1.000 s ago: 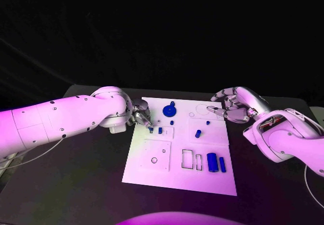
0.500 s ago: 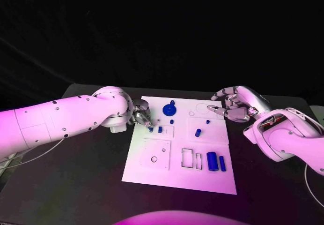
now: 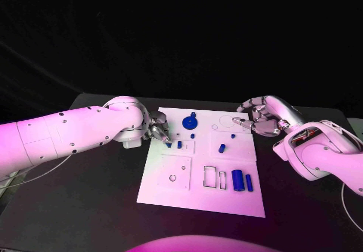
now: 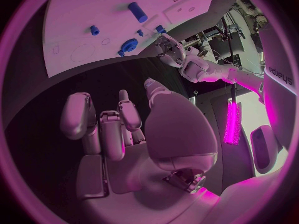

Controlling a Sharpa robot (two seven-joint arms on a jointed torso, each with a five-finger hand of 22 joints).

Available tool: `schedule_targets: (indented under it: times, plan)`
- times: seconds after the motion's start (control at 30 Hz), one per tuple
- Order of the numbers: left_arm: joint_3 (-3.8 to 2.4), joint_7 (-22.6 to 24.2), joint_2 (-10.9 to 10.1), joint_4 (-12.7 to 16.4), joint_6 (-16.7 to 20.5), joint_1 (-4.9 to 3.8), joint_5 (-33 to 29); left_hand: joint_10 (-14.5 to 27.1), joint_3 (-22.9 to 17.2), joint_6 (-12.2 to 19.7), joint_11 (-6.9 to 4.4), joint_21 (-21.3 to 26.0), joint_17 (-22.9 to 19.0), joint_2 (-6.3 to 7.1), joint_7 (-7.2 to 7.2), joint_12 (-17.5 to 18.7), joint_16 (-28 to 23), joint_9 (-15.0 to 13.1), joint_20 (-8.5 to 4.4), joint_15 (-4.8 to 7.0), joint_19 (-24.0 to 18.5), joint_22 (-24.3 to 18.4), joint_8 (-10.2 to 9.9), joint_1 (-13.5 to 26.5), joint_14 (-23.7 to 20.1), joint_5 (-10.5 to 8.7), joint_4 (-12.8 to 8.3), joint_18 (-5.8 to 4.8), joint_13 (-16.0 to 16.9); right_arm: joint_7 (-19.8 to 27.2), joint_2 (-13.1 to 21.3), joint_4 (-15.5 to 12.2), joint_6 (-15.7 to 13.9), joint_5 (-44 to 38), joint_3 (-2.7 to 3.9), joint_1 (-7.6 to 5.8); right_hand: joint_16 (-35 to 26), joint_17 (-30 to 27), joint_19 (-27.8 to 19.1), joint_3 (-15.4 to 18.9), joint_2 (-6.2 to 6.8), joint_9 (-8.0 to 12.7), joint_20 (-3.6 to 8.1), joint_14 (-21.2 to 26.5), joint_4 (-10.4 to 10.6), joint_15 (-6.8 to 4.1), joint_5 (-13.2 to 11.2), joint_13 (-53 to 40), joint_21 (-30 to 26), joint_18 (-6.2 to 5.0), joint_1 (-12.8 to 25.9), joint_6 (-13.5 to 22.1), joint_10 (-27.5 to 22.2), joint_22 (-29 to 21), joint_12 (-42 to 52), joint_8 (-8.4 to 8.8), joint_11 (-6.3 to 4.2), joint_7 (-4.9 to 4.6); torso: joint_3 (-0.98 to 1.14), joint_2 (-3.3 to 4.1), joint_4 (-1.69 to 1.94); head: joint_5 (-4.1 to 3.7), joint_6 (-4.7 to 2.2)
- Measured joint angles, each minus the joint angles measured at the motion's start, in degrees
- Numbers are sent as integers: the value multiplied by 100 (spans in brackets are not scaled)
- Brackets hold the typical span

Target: Assemble the parts on the task board

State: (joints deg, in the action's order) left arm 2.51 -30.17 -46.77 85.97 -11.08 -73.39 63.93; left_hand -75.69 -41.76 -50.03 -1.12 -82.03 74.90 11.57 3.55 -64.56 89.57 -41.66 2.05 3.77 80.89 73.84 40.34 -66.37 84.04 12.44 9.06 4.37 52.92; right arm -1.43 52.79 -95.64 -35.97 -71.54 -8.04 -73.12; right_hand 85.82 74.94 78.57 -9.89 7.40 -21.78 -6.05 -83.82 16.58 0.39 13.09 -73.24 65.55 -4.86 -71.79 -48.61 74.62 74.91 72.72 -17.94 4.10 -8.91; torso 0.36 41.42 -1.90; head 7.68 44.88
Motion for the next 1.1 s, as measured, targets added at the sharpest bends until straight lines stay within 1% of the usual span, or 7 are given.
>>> schedule_targets:
  times: [0.2,0.27,0.57,0.63,0.83,1.03,1.1]
  plan:
    - [2,-2,0,-7,-40,4,20,0,0,-28,0,0,0,13,-11,0,0,-6,0,0,0,0,0,14,0,22,0,0,0,3,-3,2,1,3,0,0,0,0,0,0,0,0,0,0,0,0,0,0,0,0,0,0,0,0,0,0,0,0,-1,1,0,4,-2]
    - [2,-4,0,-7,-50,4,25,0,-110,-28,0,0,0,29,-11,0,0,-5,0,0,0,0,-12,29,0,24,-109,0,-1,4,-3,2,1,4,0,0,0,0,0,0,0,0,0,0,0,0,0,0,0,0,0,0,0,0,0,0,0,0,-1,2,-2,7,-2]
    - [1,-7,0,-8,-82,4,40,0,-110,-28,1,0,0,33,-9,0,0,-2,0,0,0,-1,5,34,0,27,-109,0,-1,7,-9,8,1,6,0,1,0,-1,0,0,0,0,0,0,0,0,0,0,0,0,0,0,0,4,0,0,0,0,1,3,-1,9,-1]
    - [1,-8,2,-8,-87,4,42,-19,-111,-28,20,0,0,33,-9,0,0,0,0,0,0,5,6,34,0,27,-109,0,6,7,-10,8,1,7,0,1,0,-1,0,0,0,-1,0,0,0,0,0,0,0,0,0,0,0,4,0,0,0,0,2,2,-2,12,2]
    - [1,-11,11,-8,-92,4,49,-31,-111,-38,9,0,0,30,2,-23,0,-5,0,0,0,5,7,31,0,45,-109,0,28,9,-8,8,1,7,0,3,-23,-1,0,-10,0,-1,0,0,10,0,0,6,-23,0,0,0,0,4,0,0,0,0,4,2,-3,20,3]
    - [1,-17,18,-8,-95,4,51,-54,-95,-59,-12,-23,0,-1,-1,-23,0,-24,0,22,42,40,9,58,-19,288,-126,0,-14,9,-4,5,1,7,0,3,-23,-2,0,-16,0,-1,0,0,17,0,0,9,-25,0,0,0,0,3,0,0,0,0,6,2,-5,20,6]
    - [3,-19,21,-8,-97,4,51,-108,-88,-74,-35,-23,0,36,2,-43,5,-59,0,42,42,40,16,95,1,377,-133,1,25,9,-3,4,1,7,0,3,-23,-2,0,-16,0,-1,0,0,16,0,0,9,-25,0,0,0,0,3,0,0,0,0,6,2,-7,20,8]
